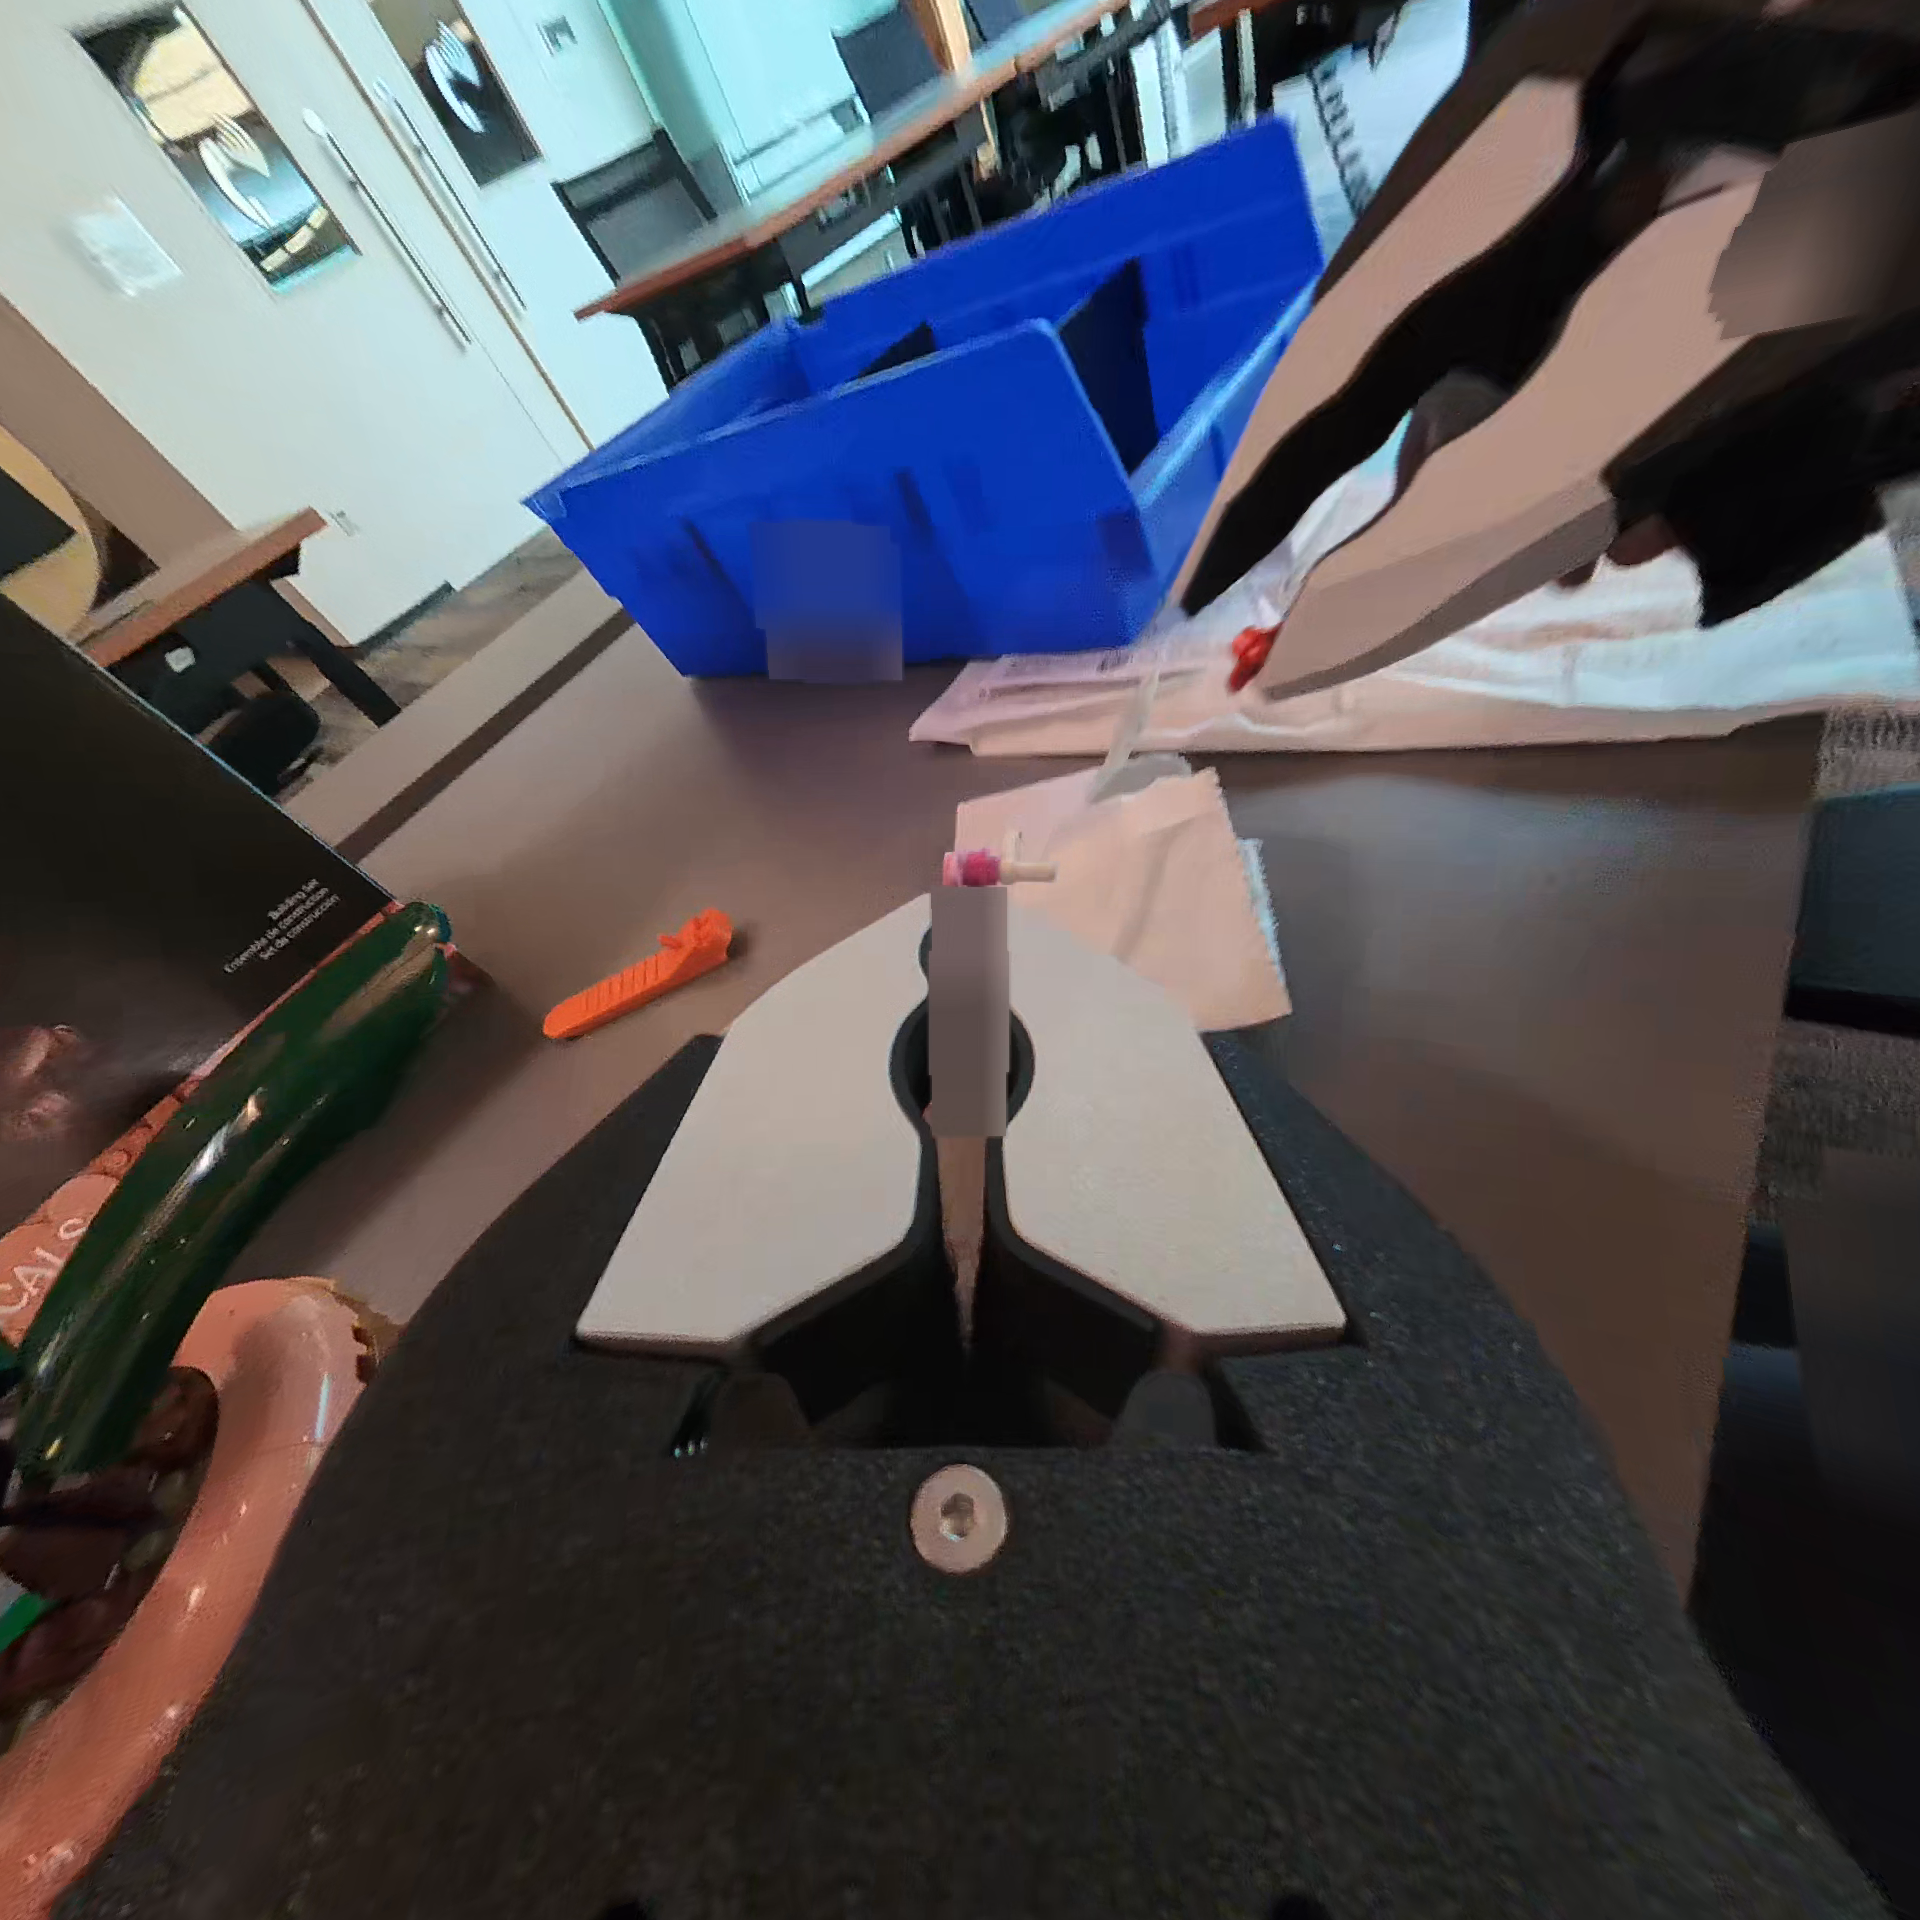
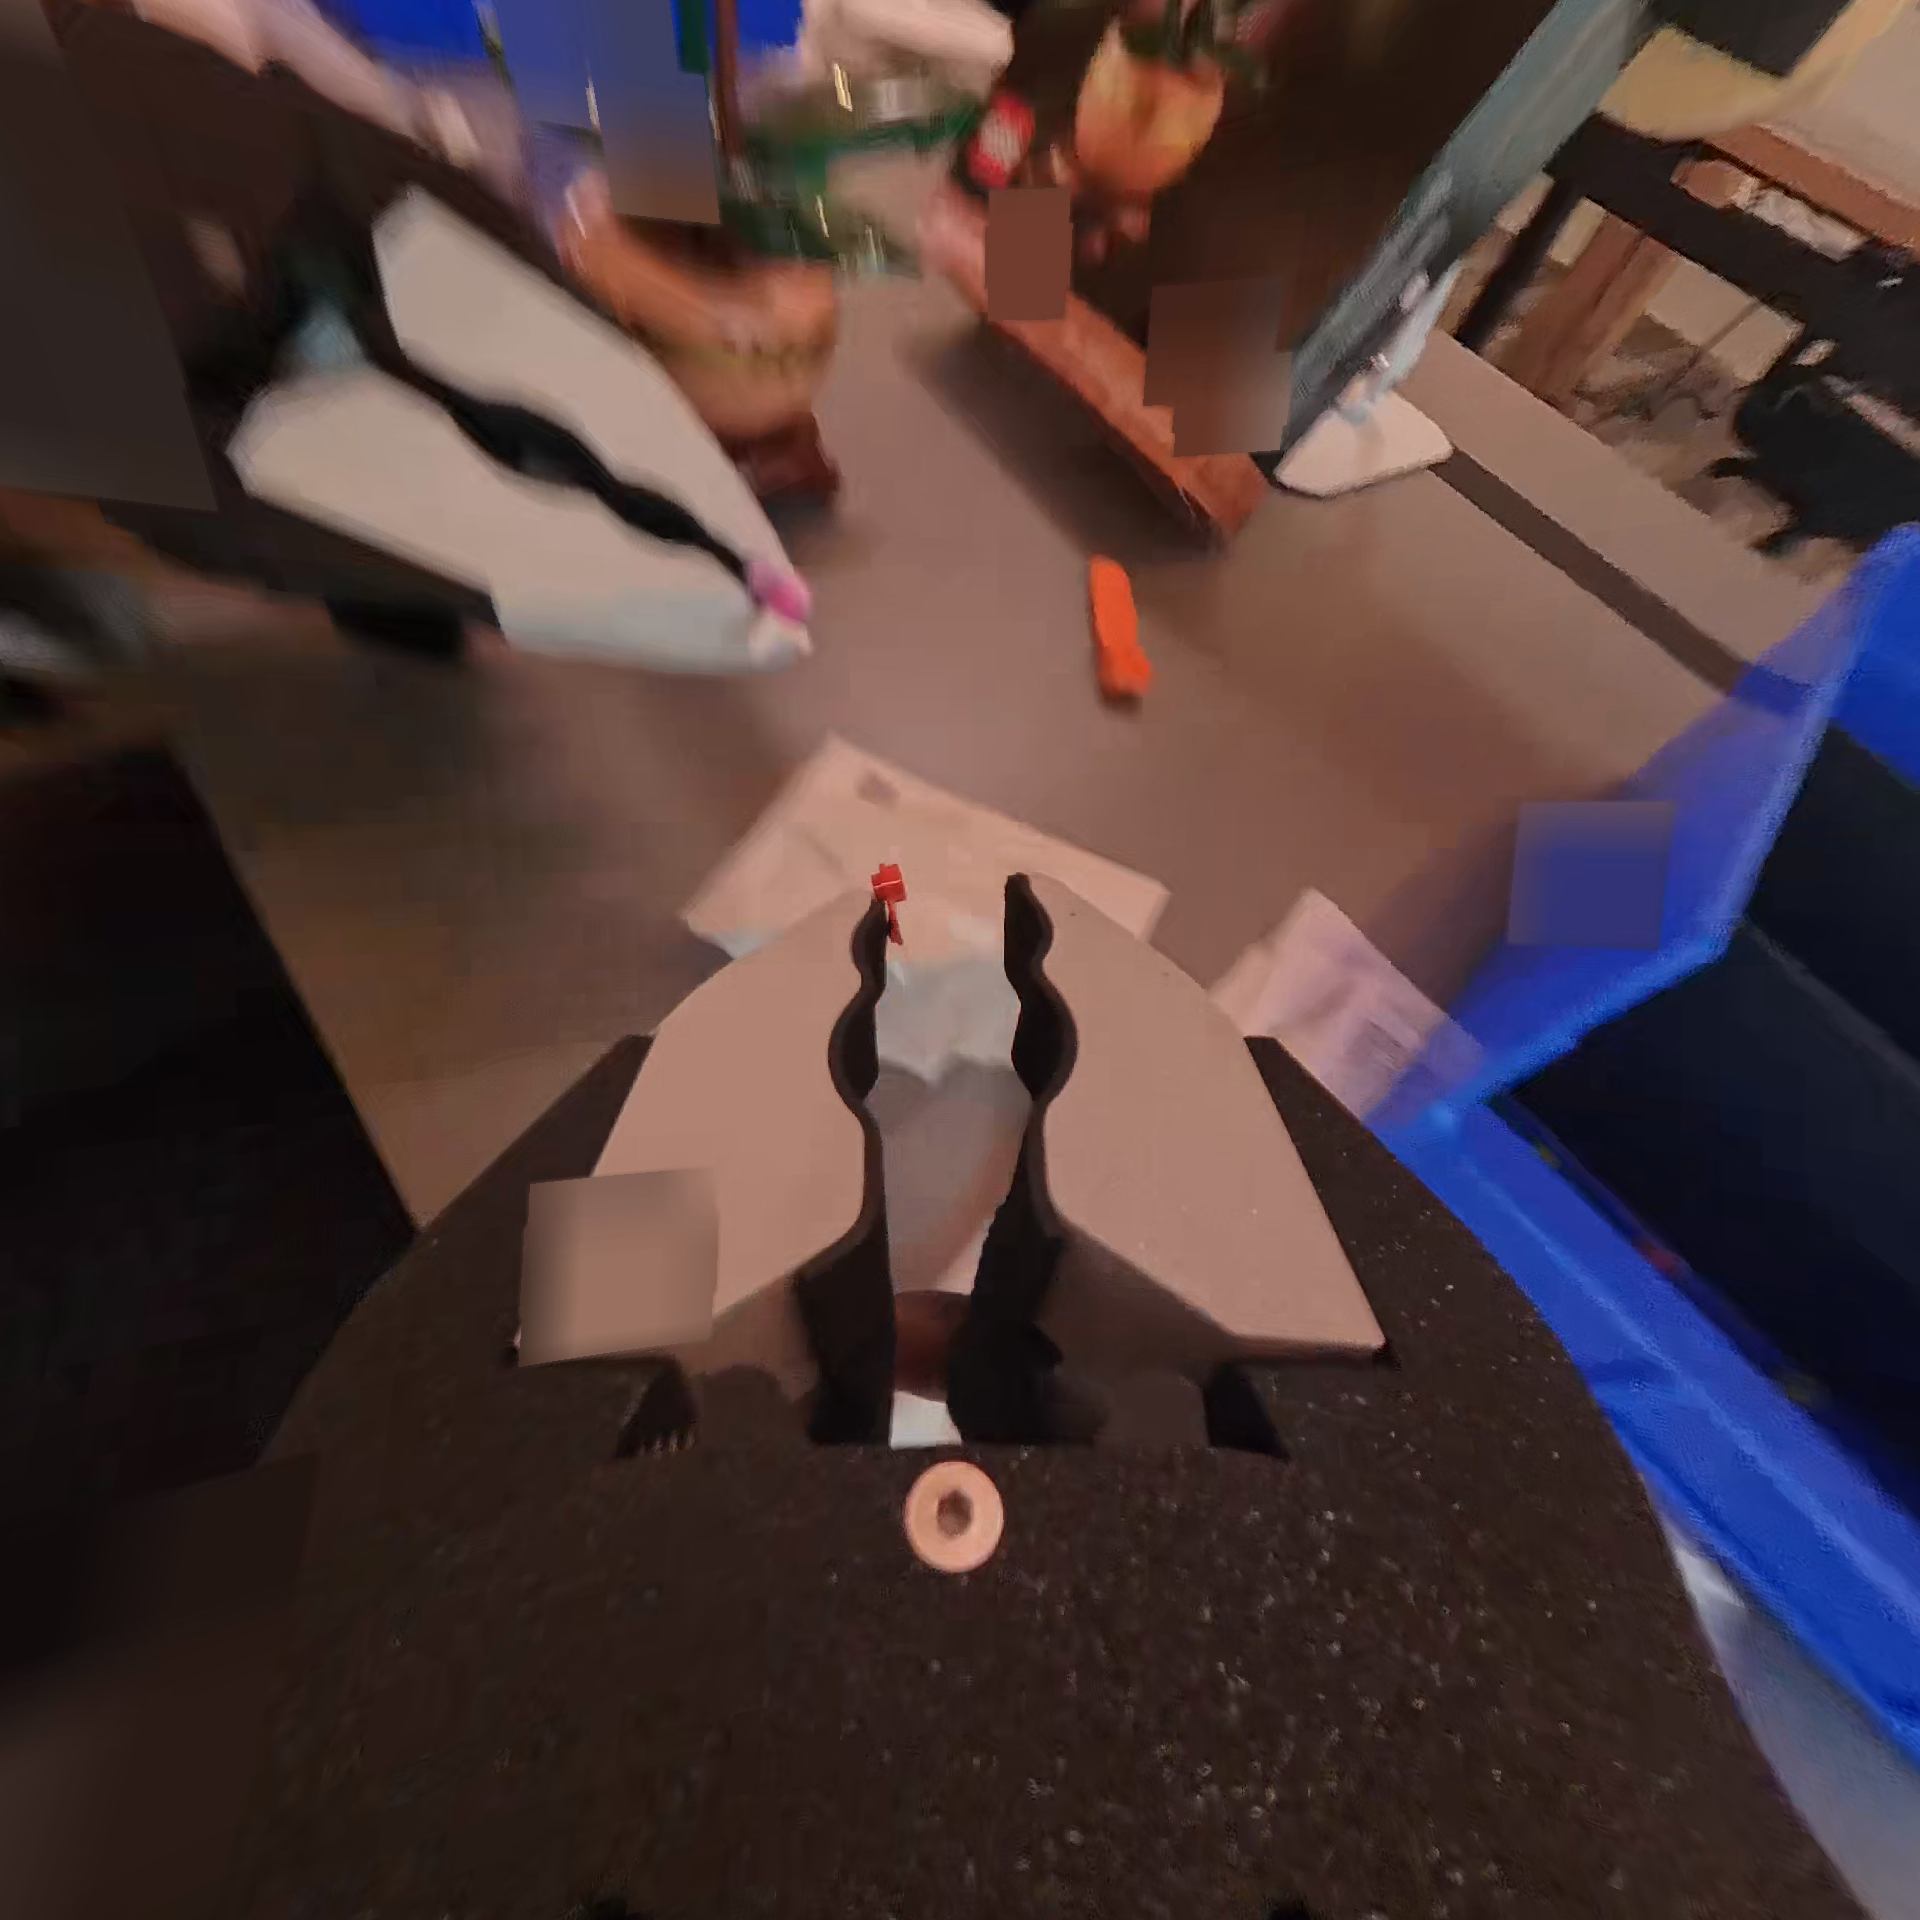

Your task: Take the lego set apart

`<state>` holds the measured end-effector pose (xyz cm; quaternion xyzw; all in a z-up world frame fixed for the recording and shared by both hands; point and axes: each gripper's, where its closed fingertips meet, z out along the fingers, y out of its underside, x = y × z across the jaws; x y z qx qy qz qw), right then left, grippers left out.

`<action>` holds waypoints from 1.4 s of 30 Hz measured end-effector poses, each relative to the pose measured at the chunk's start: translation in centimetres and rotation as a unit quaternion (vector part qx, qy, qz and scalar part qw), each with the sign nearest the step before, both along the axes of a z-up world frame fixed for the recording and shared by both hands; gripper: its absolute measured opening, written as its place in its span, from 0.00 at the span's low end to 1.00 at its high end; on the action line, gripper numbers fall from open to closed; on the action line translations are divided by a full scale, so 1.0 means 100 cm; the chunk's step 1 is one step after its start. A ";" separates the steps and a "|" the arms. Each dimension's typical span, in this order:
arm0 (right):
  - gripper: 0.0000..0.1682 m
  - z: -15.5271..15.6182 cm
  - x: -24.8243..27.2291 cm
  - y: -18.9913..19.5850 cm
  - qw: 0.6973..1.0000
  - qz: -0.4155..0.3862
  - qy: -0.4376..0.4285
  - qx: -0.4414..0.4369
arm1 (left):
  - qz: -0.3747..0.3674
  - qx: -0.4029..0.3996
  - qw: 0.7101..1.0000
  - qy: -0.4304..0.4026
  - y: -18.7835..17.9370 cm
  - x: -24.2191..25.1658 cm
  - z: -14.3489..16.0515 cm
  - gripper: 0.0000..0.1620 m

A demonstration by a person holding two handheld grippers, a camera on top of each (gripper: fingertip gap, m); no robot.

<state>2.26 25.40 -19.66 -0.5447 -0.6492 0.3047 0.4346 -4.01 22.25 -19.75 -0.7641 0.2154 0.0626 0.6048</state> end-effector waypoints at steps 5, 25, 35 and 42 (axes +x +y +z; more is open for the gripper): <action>0.21 -0.034 -0.002 0.017 0.984 0.010 -0.102 0.148 | -0.009 -0.093 0.996 -0.015 0.024 -0.014 -0.026 0.00; 0.10 0.018 -0.005 0.001 0.998 -0.025 0.050 0.030 | -0.007 -0.005 1.000 -0.027 0.021 -0.012 -0.002 0.00; 0.07 0.014 -0.020 -0.023 0.997 -0.032 0.052 -0.056 | 0.001 0.028 1.000 0.010 0.010 0.001 0.003 0.00; 0.15 0.018 -0.040 -0.048 0.970 0.016 0.075 -0.230 | -0.012 0.096 0.994 0.057 -0.002 0.015 0.019 0.00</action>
